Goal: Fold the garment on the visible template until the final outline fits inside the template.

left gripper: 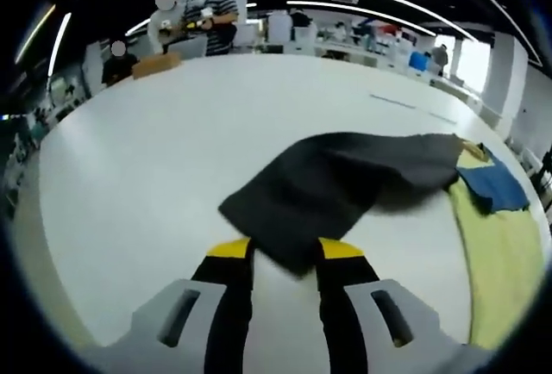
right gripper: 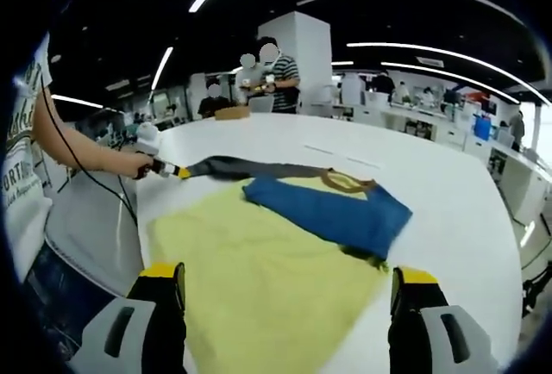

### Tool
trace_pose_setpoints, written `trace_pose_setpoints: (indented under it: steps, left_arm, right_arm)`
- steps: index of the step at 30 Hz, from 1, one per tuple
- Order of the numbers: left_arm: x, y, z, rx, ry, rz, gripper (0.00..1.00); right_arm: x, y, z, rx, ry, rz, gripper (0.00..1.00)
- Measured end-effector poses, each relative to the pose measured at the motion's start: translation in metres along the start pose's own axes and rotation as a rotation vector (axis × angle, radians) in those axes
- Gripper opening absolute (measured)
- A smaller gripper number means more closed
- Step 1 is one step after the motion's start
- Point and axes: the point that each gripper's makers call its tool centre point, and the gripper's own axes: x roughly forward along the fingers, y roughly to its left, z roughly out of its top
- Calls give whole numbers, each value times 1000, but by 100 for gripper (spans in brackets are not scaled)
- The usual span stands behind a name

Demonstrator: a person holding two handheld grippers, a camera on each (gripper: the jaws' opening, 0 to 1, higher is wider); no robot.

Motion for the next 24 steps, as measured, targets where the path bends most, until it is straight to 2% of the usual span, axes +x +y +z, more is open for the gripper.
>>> trace_pose_setpoints:
  steps: [4, 8, 12, 14, 15, 20, 24]
  left_arm:
    - [1, 2, 0, -4, 5, 17, 20]
    - [2, 7, 1, -60, 7, 28, 12]
    - [3, 9, 0, -78, 16, 13, 6]
    - [4, 8, 1, -123, 11, 0, 1]
    - [3, 10, 1, -145, 9, 3, 1]
    - [2, 13, 2, -121, 37, -5, 1]
    - [-3, 20, 9, -113, 21, -8, 1]
  right_arm:
    - [0, 1, 0, 5, -7, 1, 99]
    - [0, 3, -3, 11, -4, 1, 99]
    - [0, 5, -4, 18, -6, 1, 99]
    - [0, 5, -4, 23, -7, -1, 99]
    - [0, 6, -4, 23, -8, -1, 99]
    - [0, 7, -3, 25, -11, -1, 99]
    - [-1, 7, -2, 27, -15, -2, 99]
